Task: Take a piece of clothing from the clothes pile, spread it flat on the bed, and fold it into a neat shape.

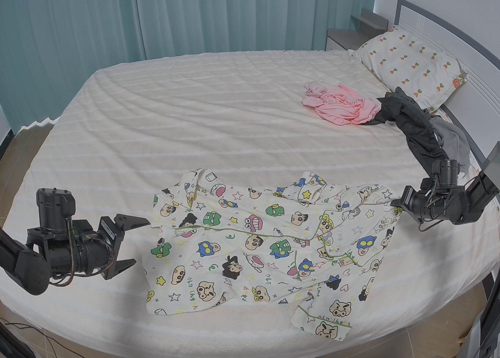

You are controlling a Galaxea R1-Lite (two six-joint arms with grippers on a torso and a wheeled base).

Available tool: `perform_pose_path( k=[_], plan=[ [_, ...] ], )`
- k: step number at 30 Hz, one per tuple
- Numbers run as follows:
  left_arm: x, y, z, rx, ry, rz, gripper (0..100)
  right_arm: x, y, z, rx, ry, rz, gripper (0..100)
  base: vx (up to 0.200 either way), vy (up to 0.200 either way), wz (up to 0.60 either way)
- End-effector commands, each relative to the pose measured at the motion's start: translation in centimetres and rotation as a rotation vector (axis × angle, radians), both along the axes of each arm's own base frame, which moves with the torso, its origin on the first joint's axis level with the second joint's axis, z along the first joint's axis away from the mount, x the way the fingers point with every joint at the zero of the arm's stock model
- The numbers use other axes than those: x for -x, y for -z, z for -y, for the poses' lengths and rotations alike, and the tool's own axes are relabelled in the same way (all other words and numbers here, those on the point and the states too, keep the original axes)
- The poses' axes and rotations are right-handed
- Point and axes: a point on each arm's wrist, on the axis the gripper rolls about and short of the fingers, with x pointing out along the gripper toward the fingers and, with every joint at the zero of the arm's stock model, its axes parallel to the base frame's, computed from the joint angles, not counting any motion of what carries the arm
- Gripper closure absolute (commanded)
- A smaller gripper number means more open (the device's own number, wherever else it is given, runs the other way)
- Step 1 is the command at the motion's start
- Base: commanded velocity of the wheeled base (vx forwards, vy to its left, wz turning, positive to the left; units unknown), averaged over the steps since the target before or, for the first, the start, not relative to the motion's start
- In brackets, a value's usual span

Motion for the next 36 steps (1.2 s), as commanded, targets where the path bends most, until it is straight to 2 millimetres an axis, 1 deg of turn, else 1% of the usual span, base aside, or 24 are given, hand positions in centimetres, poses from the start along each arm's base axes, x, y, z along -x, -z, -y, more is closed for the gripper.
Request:
perform_pose_path(
  k=[1, 4, 5, 6, 9, 11, 14, 19, 21, 23, 24, 25, 26, 27, 28, 29, 31, 33, 36],
  plan=[
    [-0.5, 2.4, 1.0, -0.069, 0.026, -0.08, 0, -0.1, 0.5, 1.0, -0.001, 0.024, -0.009, 100, 0.0, 0.0, 0.0],
    [-0.6, 3.2, 1.6, -0.105, 0.028, -0.107, 0, -0.1, 0.4, 1.1, -0.004, 0.023, -0.007, 100, 0.0, 0.0, 0.0],
    [-0.6, 3.3, 1.7, -0.106, 0.028, -0.108, 0, -0.1, 0.4, 1.1, -0.004, 0.025, -0.007, 0, 0.0, 0.0, 0.0],
    [-0.7, 3.6, 2.0, -0.117, 0.035, -0.12, 0, -0.2, 0.3, 1.4, -0.005, 0.034, -0.002, 0, 0.0, 0.0, 0.0],
    [-0.5, 3.9, 2.2, -0.123, 0.047, -0.133, 0, 0.0, 0.4, 1.6, -0.004, 0.037, -0.007, 0, 0.0, 0.0, 0.0],
    [0.3, 4.6, 2.8, -0.144, 0.089, -0.169, 0, 0.8, 0.3, 1.5, -0.009, 0.037, -0.019, 0, 0.0, 0.0, 0.0],
    [0.5, 4.9, 3.1, -0.165, 0.11, -0.196, 0, 1.6, 0.2, 1.3, -0.015, 0.029, -0.032, 0, 0.0, 0.0, 0.0],
    [1.4, 6.3, 3.4, -0.313, 0.144, -0.267, 0, 4.0, -0.5, 0.8, -0.04, -0.003, -0.048, 0, 0.0, 0.0, 0.0],
    [1.8, 7.2, 3.6, -0.391, 0.163, -0.282, 0, 5.3, -1.0, 0.5, -0.046, -0.02, -0.05, 0, 0.0, 0.0, 0.0],
    [2.0, 7.7, 3.9, -0.431, 0.177, -0.298, 0, 6.4, -1.5, 0.1, -0.048, -0.034, -0.05, 0, 0.0, 0.0, 0.0],
    [2.0, 7.7, 3.9, -0.431, 0.177, -0.298, 0, 6.4, -1.5, 0.1, -0.048, -0.034, -0.05, 0, 0.0, 0.0, 0.0],
    [1.9, 8.3, 4.4, -0.45, 0.185, -0.311, 0, 7.7, -2.0, -0.3, -0.051, -0.042, -0.052, 0, 0.0, 0.0, 0.0],
    [1.9, 8.3, 4.4, -0.45, 0.185, -0.311, 0, 7.7, -2.0, -0.3, -0.051, -0.042, -0.052, 0, 0.0, 0.0, 0.0],
    [1.7, 8.9, 4.7, -0.472, 0.189, -0.327, 0, 8.8, -2.3, -1.1, -0.052, -0.057, -0.057, 0, 0.0, 0.0, 0.0],
    [1.7, 9.0, 4.8, -0.477, 0.188, -0.326, 0, 8.9, -2.4, -1.1, -0.052, -0.058, -0.058, 0, 0.0, 0.0, 0.0],
    [1.6, 9.6, 5.2, -0.508, 0.183, -0.326, 0, 9.9, -2.8, -1.5, -0.051, -0.062, -0.054, 0, 0.0, 0.0, 0.0],
    [1.6, 10.2, 5.6, -0.536, 0.18, -0.324, 0, 10.6, -3.3, -1.9, -0.047, -0.07, -0.043, 0, 0.0, 0.0, 0.0],
    [1.4, 10.7, 5.9, -0.558, 0.172, -0.317, 0, 11.4, -4.2, -2.8, -0.074, -0.063, -0.028, 0, 0.0, 0.0, 0.0],
    [1.2, 11.2, 6.0, -0.57, 0.159, -0.312, 0, 12.6, -5.5, -5.0, -0.152, -0.017, -0.032, 0, 0.0, 0.0, 0.0]
  ],
)
